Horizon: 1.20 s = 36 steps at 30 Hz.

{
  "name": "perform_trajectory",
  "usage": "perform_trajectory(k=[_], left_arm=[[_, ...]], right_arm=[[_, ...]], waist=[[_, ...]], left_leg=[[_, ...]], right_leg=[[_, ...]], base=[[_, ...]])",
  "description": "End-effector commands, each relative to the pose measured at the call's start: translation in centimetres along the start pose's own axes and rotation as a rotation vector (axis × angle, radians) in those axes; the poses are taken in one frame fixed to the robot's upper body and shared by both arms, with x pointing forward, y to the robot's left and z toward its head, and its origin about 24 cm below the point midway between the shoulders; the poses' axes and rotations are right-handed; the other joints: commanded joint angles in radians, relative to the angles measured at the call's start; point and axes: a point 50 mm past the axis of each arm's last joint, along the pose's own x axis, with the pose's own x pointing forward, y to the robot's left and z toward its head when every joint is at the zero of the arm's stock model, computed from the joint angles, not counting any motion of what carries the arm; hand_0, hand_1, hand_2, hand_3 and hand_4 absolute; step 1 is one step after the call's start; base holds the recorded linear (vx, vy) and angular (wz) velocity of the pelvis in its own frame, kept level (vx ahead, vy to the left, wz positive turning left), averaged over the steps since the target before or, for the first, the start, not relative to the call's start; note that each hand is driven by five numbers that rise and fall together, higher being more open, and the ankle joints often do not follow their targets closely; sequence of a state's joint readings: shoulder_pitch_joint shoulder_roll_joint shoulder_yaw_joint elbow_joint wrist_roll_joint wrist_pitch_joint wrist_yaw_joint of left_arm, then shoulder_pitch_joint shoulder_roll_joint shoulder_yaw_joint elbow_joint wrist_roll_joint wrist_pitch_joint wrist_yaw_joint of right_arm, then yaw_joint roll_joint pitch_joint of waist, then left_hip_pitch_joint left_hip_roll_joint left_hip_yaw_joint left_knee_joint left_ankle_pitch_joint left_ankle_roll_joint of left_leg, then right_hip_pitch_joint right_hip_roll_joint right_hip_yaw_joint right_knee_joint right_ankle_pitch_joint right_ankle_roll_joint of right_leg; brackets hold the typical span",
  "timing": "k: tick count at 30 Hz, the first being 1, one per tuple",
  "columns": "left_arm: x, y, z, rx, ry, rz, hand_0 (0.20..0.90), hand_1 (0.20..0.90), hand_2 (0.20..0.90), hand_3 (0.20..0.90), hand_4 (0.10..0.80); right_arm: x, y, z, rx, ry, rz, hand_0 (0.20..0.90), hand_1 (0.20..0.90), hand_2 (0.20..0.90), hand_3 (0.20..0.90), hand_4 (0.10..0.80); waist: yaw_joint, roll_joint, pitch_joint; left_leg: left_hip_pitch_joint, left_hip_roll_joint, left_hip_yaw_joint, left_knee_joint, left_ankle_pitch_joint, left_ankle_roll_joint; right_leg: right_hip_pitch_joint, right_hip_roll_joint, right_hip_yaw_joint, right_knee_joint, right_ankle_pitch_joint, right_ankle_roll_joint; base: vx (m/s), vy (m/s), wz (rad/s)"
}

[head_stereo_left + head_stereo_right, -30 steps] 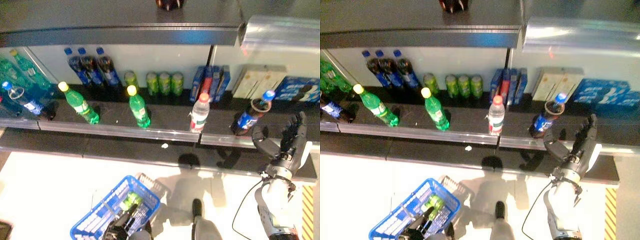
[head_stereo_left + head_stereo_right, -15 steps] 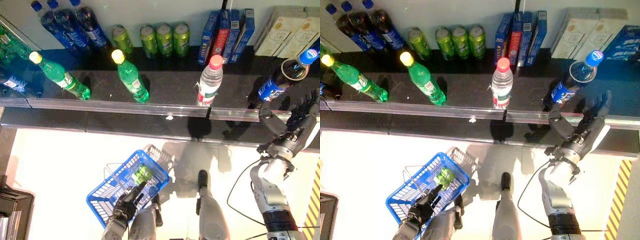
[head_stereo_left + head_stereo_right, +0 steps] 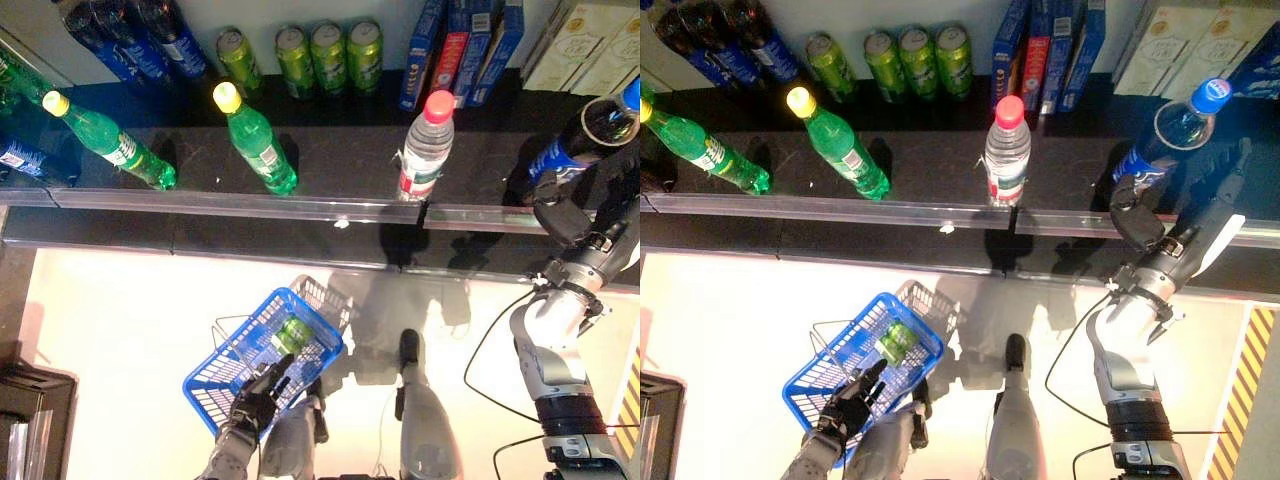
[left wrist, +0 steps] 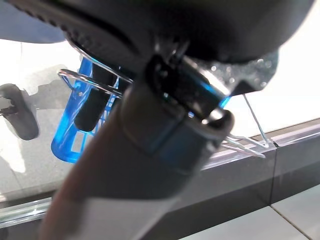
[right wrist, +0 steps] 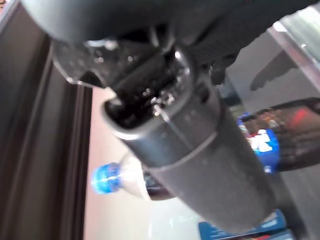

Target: Pick up the drink and place into the basket.

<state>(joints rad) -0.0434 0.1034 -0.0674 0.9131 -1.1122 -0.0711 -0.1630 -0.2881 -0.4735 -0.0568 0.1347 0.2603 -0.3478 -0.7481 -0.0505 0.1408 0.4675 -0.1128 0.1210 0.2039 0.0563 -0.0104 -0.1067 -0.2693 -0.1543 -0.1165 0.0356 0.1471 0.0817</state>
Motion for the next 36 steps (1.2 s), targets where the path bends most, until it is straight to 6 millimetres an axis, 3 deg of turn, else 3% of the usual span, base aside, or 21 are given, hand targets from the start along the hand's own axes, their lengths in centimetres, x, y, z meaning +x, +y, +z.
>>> perform_trajectory(k=[1,11,26,27,28,29,30,36], left_arm=[[-1.2,1.1,0.9,-0.037,-0.067,-0.048,0.300,0.300,0.300,0.200,0.100],[-0.8,0.3,1.2,-0.019,-0.060,-0.061,0.300,0.300,0.300,0.200,0.100],[-0.6,0.3,1.9,0.015,-0.039,-0.075,0.300,0.300,0.300,0.200,0.100],[-0.6,0.3,1.9,0.014,-0.038,-0.076,0.300,0.300,0.300,0.200,0.100],[-0.6,0.3,1.9,0.013,-0.038,-0.076,0.300,0.300,0.300,0.200,0.100],[-0.5,0.2,1.9,0.013,-0.036,-0.078,0.300,0.300,0.300,0.200,0.100],[-0.5,0.2,1.9,0.012,-0.035,-0.079,0.300,0.300,0.300,0.200,0.100],[-0.6,0.3,1.8,0.003,-0.029,-0.083,0.300,0.300,0.300,0.200,0.100]], right_arm=[[2.7,0.6,4.8,0.072,-0.245,0.000,0.900,0.900,0.900,0.900,0.800],[4.1,1.2,4.6,0.122,-0.175,-0.003,0.900,0.900,0.900,0.900,0.800],[9.0,-0.2,6.0,0.082,-0.193,-0.111,0.900,0.900,0.900,0.900,0.800],[9.3,-0.2,6.1,0.080,-0.191,-0.118,0.801,0.801,0.801,0.785,0.685],[9.4,-0.2,6.2,0.079,-0.190,-0.120,0.759,0.759,0.759,0.735,0.635],[9.9,-0.3,6.3,0.070,-0.186,-0.135,0.335,0.335,0.335,0.241,0.141],[10.1,-0.5,6.3,0.063,-0.182,-0.143,0.300,0.300,0.300,0.200,0.100],[11.3,-1.8,6.2,0.012,-0.171,-0.165,0.300,0.300,0.300,0.200,0.100]], waist=[[0.028,-0.035,-0.054],[0.044,-0.032,-0.046],[0.077,-0.016,-0.030],[0.079,-0.014,-0.030],[0.079,-0.013,-0.030],[0.082,-0.010,-0.030],[0.083,-0.008,-0.031],[0.090,-0.002,-0.033]], left_leg=[[-0.134,0.010,-0.083,0.116,0.044,0.010],[-0.139,0.008,-0.087,0.119,0.049,0.011],[-0.164,0.001,-0.105,0.142,0.055,0.012],[-0.165,0.000,-0.105,0.143,0.057,0.012],[-0.165,0.000,-0.105,0.143,0.057,0.012],[-0.166,-0.001,-0.107,0.145,0.059,0.012],[-0.165,-0.001,-0.107,0.146,0.059,0.012],[-0.163,-0.005,-0.110,0.150,0.060,0.013]], right_leg=[[-0.016,-0.046,-0.052,0.201,-0.165,-0.019],[-0.017,-0.049,-0.063,0.210,-0.167,-0.023],[-0.037,-0.054,-0.076,0.240,-0.174,-0.030],[-0.038,-0.054,-0.076,0.242,-0.175,-0.030],[-0.038,-0.054,-0.076,0.243,-0.176,-0.031],[-0.039,-0.055,-0.077,0.246,-0.178,-0.032],[-0.039,-0.056,-0.078,0.249,-0.180,-0.032],[-0.036,-0.061,-0.082,0.256,-0.183,-0.035]], base=[[0.003,-0.010,0.06],[0.007,-0.009,0.04],[0.002,-0.002,0.02],[0.004,0.008,0.06],[0.009,0.016,0.05],[0.000,0.000,0.00],[0.000,0.000,0.00],[0.010,0.011,0.02]])
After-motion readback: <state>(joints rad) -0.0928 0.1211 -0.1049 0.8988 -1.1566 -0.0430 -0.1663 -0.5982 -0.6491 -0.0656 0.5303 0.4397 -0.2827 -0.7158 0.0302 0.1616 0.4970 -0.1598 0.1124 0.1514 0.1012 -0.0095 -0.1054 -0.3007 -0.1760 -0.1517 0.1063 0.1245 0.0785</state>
